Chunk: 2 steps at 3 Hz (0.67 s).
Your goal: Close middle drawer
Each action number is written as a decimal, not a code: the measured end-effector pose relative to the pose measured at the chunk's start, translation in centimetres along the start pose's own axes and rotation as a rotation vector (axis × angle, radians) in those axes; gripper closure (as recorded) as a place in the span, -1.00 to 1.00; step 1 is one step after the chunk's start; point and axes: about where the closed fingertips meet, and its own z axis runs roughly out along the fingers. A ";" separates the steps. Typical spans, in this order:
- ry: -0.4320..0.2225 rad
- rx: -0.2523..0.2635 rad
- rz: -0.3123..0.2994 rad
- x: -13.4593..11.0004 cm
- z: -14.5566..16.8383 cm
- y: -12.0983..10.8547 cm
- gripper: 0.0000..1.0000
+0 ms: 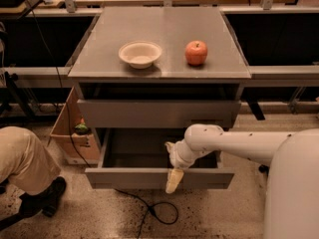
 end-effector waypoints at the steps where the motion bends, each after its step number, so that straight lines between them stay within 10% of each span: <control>1: 0.009 0.007 0.028 0.9 -2.1 1.8 -0.67; 2: 0.016 0.024 0.043 1.7 -4.3 3.5 -0.21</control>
Offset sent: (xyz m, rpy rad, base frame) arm -0.0617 -0.0574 0.0447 -0.0141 -0.0172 -0.0837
